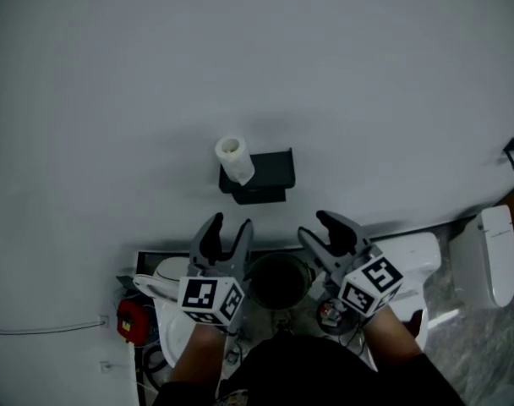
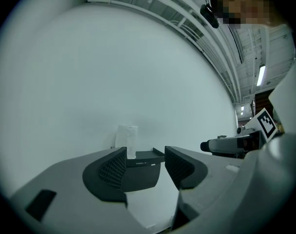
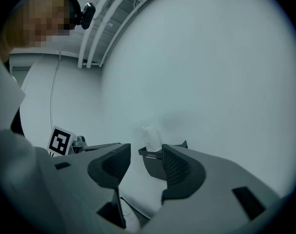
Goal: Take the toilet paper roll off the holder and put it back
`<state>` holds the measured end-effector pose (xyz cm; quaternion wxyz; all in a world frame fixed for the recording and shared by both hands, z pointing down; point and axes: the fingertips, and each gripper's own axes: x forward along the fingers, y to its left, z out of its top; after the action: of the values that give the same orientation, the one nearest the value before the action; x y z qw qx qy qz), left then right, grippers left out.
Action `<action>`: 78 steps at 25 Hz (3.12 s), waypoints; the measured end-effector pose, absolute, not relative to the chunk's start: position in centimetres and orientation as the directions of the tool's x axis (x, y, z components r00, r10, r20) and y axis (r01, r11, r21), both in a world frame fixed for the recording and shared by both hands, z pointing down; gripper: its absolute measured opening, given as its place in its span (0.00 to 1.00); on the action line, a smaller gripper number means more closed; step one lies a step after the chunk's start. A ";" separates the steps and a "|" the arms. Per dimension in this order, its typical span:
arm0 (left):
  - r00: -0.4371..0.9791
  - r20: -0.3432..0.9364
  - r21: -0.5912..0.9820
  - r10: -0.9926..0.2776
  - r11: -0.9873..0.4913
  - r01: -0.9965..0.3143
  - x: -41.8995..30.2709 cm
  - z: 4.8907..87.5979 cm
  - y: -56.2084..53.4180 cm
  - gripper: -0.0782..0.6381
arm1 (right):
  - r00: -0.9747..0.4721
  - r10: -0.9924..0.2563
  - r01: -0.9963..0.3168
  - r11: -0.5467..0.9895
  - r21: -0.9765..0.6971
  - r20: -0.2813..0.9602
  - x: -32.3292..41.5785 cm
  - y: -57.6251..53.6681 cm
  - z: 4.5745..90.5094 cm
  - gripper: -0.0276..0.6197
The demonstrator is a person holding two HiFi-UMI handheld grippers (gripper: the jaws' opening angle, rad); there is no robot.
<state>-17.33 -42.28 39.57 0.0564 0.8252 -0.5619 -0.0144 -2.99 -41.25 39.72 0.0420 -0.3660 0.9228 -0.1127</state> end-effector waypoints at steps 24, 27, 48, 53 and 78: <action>0.442 0.041 0.044 -0.896 -0.440 -0.897 -19.7 38.8 -53.2 0.58 | -0.630 -0.776 -0.765 0.608 -0.212 0.048 -5.2 -45.3 40.2 0.41; 0.448 0.049 0.032 -0.893 -0.447 -0.894 -19.6 38.8 -54.0 0.58 | -0.616 -0.787 -0.776 0.594 -0.215 0.048 -5.0 -45.4 40.3 0.41; 0.458 0.064 -0.030 -0.887 -0.461 -0.887 -18.1 39.7 -57.8 0.58 | -0.530 -0.845 -0.833 0.502 -0.233 0.074 -2.6 -46.0 41.8 0.39; 0.434 0.078 -0.034 -0.898 -0.437 -0.899 -18.1 40.0 -58.5 0.58 | -0.520 -0.851 -0.837 0.491 -0.241 0.073 -1.8 -46.2 41.8 0.38; 0.407 0.075 -0.038 -0.910 -0.410 -0.911 -18.5 39.3 -58.1 0.54 | -0.531 -0.845 -0.821 0.497 -0.281 0.058 -0.9 -46.3 42.1 0.37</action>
<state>-18.49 -58.12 39.27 0.0042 0.8387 -0.5430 0.0419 -0.90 -46.27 42.10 0.0436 -0.4822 0.8639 -0.1385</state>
